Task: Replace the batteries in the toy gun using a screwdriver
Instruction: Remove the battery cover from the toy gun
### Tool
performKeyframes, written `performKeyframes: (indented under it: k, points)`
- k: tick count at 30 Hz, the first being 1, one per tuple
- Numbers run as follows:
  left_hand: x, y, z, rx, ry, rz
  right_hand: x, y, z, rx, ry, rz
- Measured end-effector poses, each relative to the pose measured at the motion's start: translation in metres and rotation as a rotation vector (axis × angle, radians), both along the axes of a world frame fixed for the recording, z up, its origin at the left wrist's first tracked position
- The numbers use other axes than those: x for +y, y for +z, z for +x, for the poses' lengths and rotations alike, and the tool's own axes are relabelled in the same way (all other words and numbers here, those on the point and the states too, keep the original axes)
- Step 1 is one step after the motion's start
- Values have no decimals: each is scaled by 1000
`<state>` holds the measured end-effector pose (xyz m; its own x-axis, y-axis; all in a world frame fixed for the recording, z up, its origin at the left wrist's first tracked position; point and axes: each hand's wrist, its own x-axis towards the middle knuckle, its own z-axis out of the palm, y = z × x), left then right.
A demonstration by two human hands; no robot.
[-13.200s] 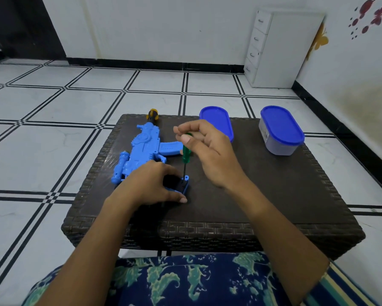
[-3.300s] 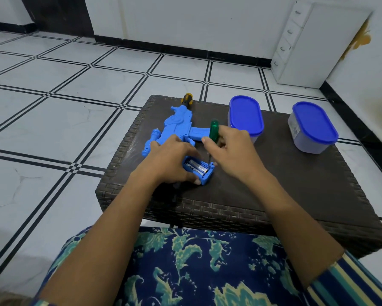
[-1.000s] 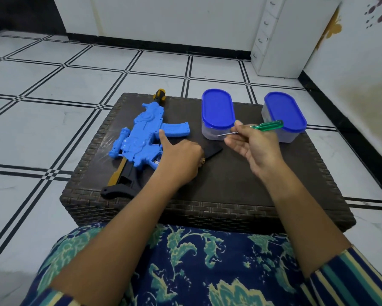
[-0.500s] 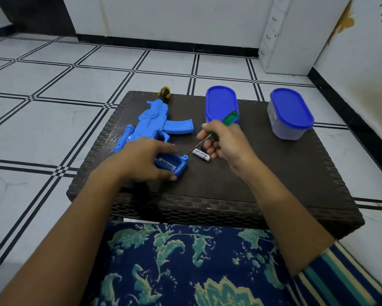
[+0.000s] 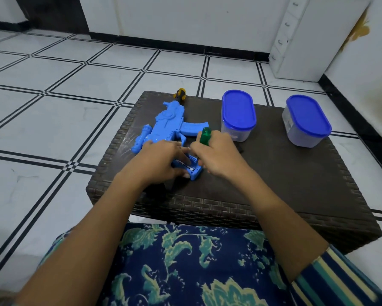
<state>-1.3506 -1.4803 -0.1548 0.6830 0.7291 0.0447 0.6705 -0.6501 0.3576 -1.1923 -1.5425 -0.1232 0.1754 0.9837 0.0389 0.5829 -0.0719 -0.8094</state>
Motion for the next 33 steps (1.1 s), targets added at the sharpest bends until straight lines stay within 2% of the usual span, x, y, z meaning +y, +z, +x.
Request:
performKeyframes:
  k: [2,7,20,33]
  points:
    - [-1,1,1,12,-3,9,2,-2,0,30,-29,-39]
    - [-6,7,5,85,-17,6,4,2,15,295,-87,-173]
    - [-6,8,7,30,4,-91,-1,7,11,266,-116,-98]
    - [-12,11,8,82,-18,-118,-2,4,21,461,-152,-110]
